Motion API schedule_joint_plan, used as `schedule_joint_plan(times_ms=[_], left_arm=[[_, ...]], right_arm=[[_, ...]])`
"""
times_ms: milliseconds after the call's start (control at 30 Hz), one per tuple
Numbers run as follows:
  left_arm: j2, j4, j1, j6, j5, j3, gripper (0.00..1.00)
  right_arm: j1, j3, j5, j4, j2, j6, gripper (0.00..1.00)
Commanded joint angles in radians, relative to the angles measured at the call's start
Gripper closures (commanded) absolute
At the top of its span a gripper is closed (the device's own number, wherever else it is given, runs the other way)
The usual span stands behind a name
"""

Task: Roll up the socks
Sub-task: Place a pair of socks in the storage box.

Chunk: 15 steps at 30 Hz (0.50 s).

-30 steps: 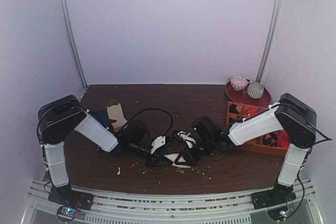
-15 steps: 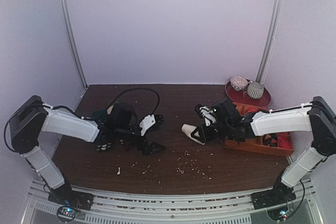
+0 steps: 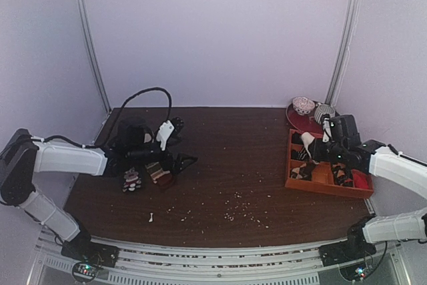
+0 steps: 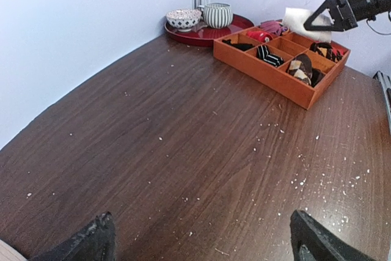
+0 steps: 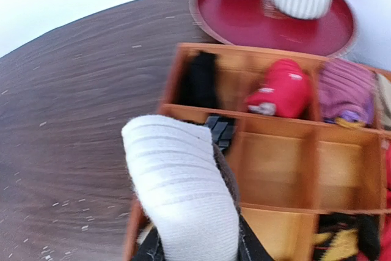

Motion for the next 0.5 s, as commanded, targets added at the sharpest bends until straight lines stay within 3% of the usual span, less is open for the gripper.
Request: schedule_joint_plan(times_ms=[0, 267, 467], left_arm=[[-0.002, 0.117, 0.009, -0.053, 0.04, -0.007, 0.02], [0.008, 0.202, 0.009, -0.051, 0.071, -0.04, 0.02], [0.018, 0.258, 0.01, -0.057, 0.106, -0.064, 0.02]], right_arm=[[-0.096, -0.028, 0.101, -0.045, -0.033, -0.009, 1.0], [-0.238, 0.051, -0.049, 0.007, 0.099, -0.266, 1.0], [-0.255, 0.078, -0.11, 0.102, 0.143, -0.464, 1.0]])
